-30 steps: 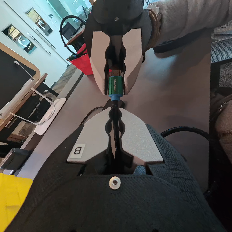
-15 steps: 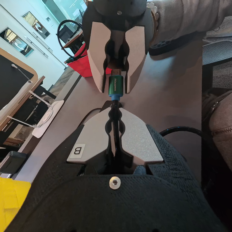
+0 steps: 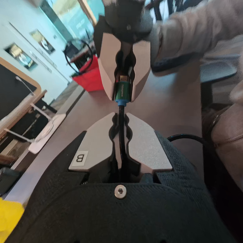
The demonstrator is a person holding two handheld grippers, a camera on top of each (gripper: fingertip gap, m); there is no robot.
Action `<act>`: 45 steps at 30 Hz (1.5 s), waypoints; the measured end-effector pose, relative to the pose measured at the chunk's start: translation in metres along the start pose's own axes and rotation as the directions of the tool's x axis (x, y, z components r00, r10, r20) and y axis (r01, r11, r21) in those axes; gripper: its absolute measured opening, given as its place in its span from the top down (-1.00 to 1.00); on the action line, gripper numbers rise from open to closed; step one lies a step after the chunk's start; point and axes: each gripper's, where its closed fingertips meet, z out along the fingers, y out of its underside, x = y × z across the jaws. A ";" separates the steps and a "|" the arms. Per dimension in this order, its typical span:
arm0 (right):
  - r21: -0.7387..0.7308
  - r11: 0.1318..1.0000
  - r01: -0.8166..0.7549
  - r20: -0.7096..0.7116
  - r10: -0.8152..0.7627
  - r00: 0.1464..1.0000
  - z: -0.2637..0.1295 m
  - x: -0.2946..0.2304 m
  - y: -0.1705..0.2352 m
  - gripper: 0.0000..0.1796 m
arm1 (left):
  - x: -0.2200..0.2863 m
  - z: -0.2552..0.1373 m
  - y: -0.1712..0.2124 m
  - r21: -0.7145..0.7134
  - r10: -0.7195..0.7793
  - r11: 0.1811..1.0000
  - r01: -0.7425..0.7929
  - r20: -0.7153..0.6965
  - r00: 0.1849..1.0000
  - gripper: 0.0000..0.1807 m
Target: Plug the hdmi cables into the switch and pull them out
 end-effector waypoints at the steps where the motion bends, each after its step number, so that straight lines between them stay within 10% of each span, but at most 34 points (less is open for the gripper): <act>1: 0.022 1.000 0.012 -0.011 -0.011 1.000 -0.004 0.002 -0.005 0.76 | -0.002 -0.008 -0.012 0.091 -0.016 0.996 0.015 0.005 1.000 0.80; 6: 0.160 0.986 0.040 -0.072 -0.029 0.997 -0.033 0.018 -0.035 0.76 | -0.049 -0.093 -0.060 0.576 -0.193 0.815 0.061 0.171 0.966 0.69; 12: 0.347 0.935 0.073 -0.122 -0.032 0.992 -0.075 0.048 -0.087 0.76 | -0.087 -0.119 -0.041 0.598 -0.277 0.801 -0.004 0.378 0.883 0.69; 17: 0.617 0.787 0.006 -0.146 0.106 0.984 -0.107 0.075 -0.138 0.76 | -0.088 -0.096 -0.061 0.747 -0.337 0.661 0.065 0.218 0.916 0.67; 23: 0.608 0.723 -0.329 0.047 0.381 0.924 -0.041 0.066 -0.078 0.76 | -0.051 -0.040 -0.104 0.815 -0.268 0.549 0.184 -0.037 0.963 0.52; 30: 0.554 0.692 -0.463 0.140 0.471 0.871 -0.017 0.058 -0.047 0.76 | -0.049 -0.028 -0.074 0.752 -0.346 0.601 0.271 -0.060 0.936 0.94; 45: 0.426 0.739 -0.522 0.153 0.510 0.847 -0.016 0.061 -0.028 0.73 | -0.057 -0.037 -0.060 0.726 -0.364 0.642 0.246 0.006 0.931 0.95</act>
